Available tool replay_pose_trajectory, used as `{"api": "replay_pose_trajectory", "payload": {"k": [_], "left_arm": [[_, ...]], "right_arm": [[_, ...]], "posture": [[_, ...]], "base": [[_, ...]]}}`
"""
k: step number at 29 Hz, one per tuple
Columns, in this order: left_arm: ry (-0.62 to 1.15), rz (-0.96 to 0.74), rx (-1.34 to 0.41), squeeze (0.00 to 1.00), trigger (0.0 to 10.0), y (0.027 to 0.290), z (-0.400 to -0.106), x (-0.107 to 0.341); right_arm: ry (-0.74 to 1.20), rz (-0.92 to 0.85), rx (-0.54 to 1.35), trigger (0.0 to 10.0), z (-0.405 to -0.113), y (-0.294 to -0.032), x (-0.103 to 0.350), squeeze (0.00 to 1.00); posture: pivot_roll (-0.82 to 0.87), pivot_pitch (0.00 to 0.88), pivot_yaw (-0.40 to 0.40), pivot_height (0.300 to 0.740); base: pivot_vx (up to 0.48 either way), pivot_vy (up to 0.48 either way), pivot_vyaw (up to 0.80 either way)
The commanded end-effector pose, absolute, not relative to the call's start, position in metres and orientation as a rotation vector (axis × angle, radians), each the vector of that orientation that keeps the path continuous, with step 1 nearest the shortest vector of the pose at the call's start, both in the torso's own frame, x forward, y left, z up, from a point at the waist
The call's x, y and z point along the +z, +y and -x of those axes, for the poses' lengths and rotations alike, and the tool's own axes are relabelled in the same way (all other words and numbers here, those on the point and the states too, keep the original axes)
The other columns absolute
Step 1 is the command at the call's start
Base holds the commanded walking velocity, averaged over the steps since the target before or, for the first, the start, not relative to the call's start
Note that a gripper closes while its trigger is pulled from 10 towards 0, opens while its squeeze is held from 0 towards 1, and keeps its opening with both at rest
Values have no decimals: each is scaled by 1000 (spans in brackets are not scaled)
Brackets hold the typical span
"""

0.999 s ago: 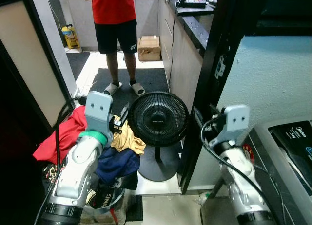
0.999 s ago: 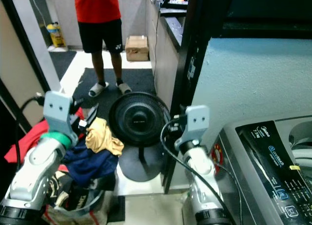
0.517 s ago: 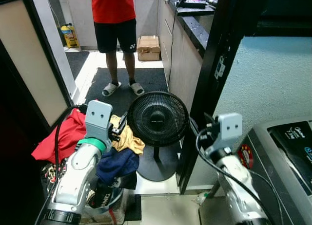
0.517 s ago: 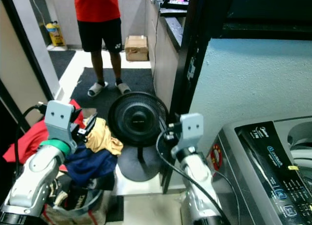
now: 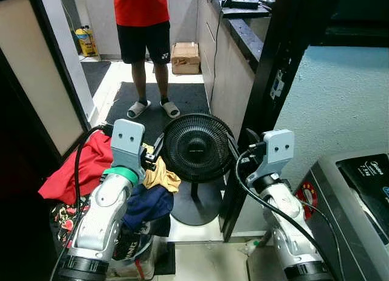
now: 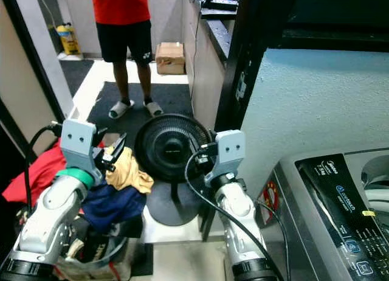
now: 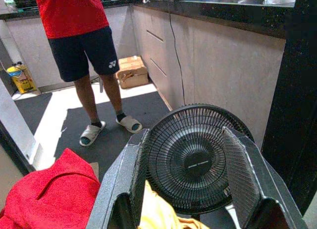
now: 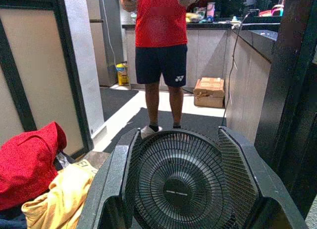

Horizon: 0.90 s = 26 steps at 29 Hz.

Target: Clothes washing

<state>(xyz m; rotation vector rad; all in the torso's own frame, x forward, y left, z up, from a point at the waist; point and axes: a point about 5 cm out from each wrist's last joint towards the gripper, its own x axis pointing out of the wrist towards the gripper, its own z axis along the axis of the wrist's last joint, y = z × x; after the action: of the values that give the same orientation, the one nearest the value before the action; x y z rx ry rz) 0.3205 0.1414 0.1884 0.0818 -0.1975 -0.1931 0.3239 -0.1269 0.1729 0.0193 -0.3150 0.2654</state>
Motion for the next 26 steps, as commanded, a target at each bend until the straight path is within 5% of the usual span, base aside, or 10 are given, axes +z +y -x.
{"api": "replay_pose_trajectory", "payload": {"k": [1,13,26], "left_arm": [[-206,-80,-190,0,10000,140,-323,190],[-216,-86,-191,0,10000,139,-327,194],[-220,-93,-184,0,10000,140,-328,195]], "right_arm": [[-323,-9,251,10000,-325,-128,176,0],[-331,-6,251,10000,-325,-125,177,0],[-333,-6,250,10000,-329,-124,178,0]], "posture": [[32,2,26,740],[23,0,36,740],[31,0,38,740]], "base": [[0,0,0],[0,0,0],[-282,0,0]]}}
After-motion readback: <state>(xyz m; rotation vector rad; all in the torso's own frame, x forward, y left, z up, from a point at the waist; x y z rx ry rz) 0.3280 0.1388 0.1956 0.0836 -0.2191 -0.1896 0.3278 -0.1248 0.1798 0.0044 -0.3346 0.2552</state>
